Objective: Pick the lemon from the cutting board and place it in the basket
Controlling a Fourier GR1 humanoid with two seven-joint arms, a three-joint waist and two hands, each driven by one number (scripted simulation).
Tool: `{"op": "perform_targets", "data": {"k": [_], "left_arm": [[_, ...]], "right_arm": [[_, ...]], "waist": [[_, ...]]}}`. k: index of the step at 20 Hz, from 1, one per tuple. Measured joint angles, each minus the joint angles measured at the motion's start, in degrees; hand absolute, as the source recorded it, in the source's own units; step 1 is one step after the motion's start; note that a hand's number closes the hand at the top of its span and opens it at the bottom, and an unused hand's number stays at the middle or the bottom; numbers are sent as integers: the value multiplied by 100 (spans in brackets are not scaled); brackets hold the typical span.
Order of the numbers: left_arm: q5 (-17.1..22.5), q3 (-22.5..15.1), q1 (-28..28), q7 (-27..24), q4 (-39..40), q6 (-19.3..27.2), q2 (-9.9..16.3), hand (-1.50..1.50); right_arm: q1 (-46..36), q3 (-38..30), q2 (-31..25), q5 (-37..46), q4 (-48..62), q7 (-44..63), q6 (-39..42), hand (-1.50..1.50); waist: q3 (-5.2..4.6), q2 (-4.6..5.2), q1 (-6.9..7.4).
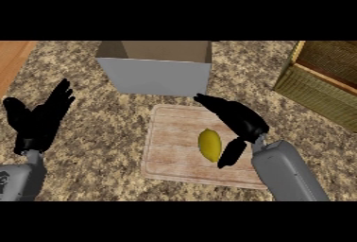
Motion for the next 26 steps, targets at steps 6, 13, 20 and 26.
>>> {"op": "perform_targets", "data": {"k": [6,13,20,26], "left_arm": [[-154,185,-175,-86,280,-125,-129,0],[-251,327,23,74,-35,-264,-200,0],[-404,419,53,86,-79,-328,-368,0],[-464,555,-59,-80,201,-478,-402,0]], "right_arm": [[119,-238,-50,123,152,-518,88,-150],[371,-344,3,80,-230,-700,482,-150],[626,-205,135,564,-325,-753,349,-150],[660,-62,337,1018,-115,-718,108,-150]], "waist": [[1,0,-13],[0,-4,-11],[1,-3,-15],[0,-1,-13]]}}
